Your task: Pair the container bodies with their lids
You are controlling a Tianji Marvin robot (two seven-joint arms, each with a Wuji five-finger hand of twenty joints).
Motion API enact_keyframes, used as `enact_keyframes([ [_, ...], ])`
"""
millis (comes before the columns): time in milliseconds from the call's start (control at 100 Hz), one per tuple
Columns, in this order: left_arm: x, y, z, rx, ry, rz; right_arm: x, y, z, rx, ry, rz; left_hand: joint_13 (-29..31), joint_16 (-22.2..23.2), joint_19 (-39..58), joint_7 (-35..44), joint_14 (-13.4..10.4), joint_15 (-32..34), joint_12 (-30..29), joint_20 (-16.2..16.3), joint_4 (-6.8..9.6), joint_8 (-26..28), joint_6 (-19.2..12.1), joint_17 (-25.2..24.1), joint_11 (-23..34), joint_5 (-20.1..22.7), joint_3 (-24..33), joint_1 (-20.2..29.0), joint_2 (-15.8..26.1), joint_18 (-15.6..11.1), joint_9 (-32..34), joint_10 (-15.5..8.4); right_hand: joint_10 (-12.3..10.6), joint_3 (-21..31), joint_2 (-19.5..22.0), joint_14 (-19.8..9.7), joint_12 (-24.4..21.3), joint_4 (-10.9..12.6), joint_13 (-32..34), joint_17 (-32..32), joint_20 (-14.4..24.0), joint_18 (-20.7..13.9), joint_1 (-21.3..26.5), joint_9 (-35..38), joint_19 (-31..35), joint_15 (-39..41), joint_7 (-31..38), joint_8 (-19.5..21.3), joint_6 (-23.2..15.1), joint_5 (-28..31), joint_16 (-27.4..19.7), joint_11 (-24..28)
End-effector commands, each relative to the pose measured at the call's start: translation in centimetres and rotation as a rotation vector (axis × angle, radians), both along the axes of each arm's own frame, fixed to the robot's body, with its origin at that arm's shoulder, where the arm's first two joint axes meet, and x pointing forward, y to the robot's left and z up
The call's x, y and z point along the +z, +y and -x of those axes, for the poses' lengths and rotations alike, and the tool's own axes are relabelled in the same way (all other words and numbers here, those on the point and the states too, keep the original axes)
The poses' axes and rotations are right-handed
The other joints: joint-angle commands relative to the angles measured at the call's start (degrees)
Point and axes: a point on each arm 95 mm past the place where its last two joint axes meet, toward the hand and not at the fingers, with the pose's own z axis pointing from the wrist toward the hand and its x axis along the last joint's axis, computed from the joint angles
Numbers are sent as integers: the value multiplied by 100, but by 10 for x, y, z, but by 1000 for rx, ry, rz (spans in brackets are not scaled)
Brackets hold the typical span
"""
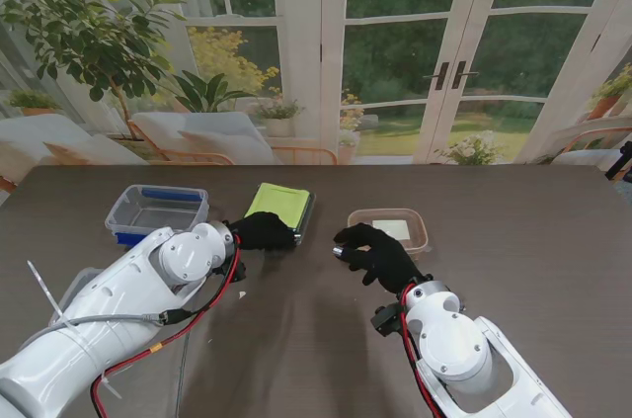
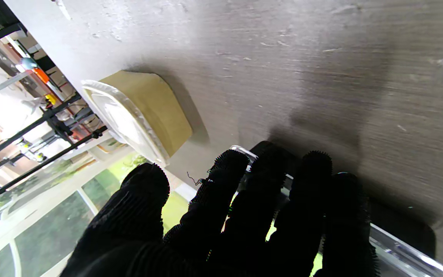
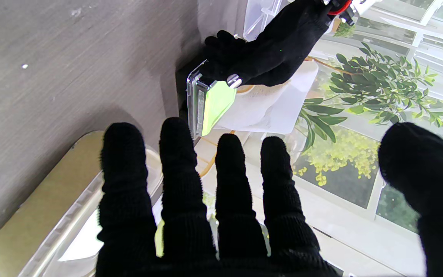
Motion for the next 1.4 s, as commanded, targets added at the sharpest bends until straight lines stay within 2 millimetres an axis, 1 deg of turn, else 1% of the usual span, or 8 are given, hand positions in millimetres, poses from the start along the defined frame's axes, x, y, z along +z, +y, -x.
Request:
enact_keyframes([
  [0,5,-5,5,-26,11,2,0,4,3,15,9,-5,-23,-17,-3,-18,61,-15,-73,-42,124,35,-22,-55,-26,9,-140,77,216,-107,-26,34,-10,109,50,-14,51,-72,-122,-1443,70,-122,5,-174,-77,-11,61,30,-73,-76,-35,88],
  [340,28,0,29,-37,-37,-9,-1,5,4,21,5,-8,174,7,111,13,78,80,-53,4,132,42,-62,105,33,71,-154,58,197,-20,109,14,-13,109,38,-17,48,-73,-117,-1433,74,-126,8,-168,-73,-10,54,25,-75,-72,-35,91],
  [590,45,21,55,23,-183,-13,-2,5,5,26,3,-11,352,32,223,120,35,198,-17,61,151,77,-82,263,129,227,-32,66,38,48,280,-39,2,109,57,-3,45,-71,-121,-1440,74,-124,-2,-165,-75,-11,55,25,-69,-66,-36,91],
  [650,50,29,63,50,-218,-22,-3,5,6,29,1,-10,290,-14,162,137,-10,167,-34,51,120,80,-125,218,126,197,466,-171,-115,19,240,-77,4,114,51,-3,44,-70,-120,-1441,74,-119,7,-168,-76,-10,53,24,-65,-68,-35,88],
  [720,54,40,71,82,-257,-38,-3,6,7,35,-1,-9,204,-31,85,133,-82,121,-42,18,113,78,-174,150,104,192,580,-196,-213,-43,175,-150,1,111,45,-3,43,-72,-114,-1437,75,-118,3,-172,-74,-8,51,23,-68,-72,-35,87],
  [840,57,58,83,127,-307,-67,-2,7,11,43,-7,-7,-83,-109,-205,26,-298,-126,-102,-188,92,68,-279,-91,36,21,1155,-418,-543,-328,-87,-331,-2,113,40,-17,44,-73,-115,-1433,75,-125,4,-167,-73,-9,51,23,-73,-70,-36,91],
  [1130,58,104,96,119,-388,-232,-3,8,17,57,-8,-1,-1190,-626,-1446,-371,-1235,-954,-559,-648,34,-96,-631,-898,-320,-778,2068,-723,-1234,-1548,-1239,-943,-1,105,42,-16,42,-74,-118,-1428,75,-125,-2,-172,-71,-13,51,23,-81,-79,-37,89],
  [1390,57,131,90,100,-436,-380,-6,9,17,63,-1,2,-1852,-925,-2187,-547,-1736,-1253,-823,-975,-94,-111,-567,-1255,-446,-1490,2710,-925,-1890,-2152,-2115,-1192,5,106,43,-11,41,-73,-122,-1430,71,-128,0,-179,-73,-14,51,23,-81,-87,-38,86],
])
